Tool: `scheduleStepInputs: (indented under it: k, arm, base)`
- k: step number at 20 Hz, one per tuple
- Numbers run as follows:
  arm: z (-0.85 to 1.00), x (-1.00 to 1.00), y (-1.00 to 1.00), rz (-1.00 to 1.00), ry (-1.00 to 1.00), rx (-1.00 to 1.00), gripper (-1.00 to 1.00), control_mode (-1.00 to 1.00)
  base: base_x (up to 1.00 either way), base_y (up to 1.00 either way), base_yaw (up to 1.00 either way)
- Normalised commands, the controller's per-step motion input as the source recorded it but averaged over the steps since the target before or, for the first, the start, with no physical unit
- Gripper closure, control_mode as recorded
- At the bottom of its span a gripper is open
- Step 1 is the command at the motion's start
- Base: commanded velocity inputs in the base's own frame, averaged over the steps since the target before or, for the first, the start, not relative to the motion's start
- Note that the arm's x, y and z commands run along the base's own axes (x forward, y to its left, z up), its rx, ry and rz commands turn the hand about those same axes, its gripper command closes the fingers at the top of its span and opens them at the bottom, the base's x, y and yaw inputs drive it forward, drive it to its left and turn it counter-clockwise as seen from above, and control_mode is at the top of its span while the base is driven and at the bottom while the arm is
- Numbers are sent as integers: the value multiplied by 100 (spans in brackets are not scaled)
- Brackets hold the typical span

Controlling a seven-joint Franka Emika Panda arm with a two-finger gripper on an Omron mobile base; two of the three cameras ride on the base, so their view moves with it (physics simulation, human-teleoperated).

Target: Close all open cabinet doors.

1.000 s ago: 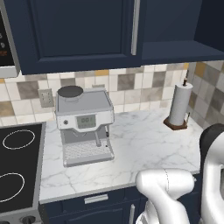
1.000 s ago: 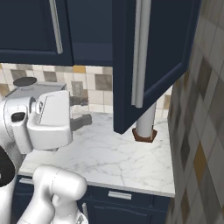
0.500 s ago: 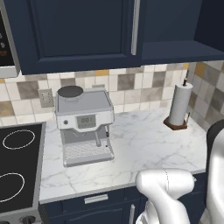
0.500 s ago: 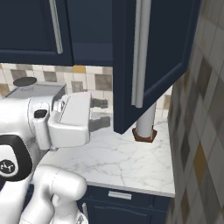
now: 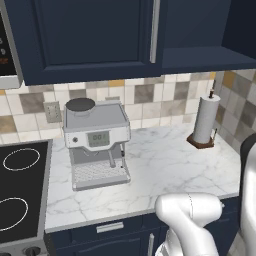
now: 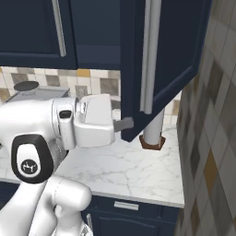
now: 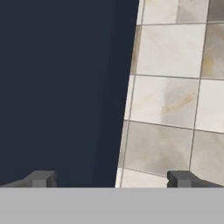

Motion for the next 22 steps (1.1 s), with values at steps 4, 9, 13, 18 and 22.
scheduleStepInputs:
  k: [4,9,13,18,22]
  arm:
    - [-3,20,-20,0,0,2,-100,-100]
    - [-1,25,-10,5,0,7,-100,-100]
    - [0,31,-1,16,0,15,-100,-100]
    - [0,39,0,26,-3,19,-100,-100]
    - [0,43,9,28,-5,19,-100,-100]
  base:
    - [0,0,0]
    - [0,0,0]
    - [0,0,0]
    - [0,0,0]
    - [0,0,0]
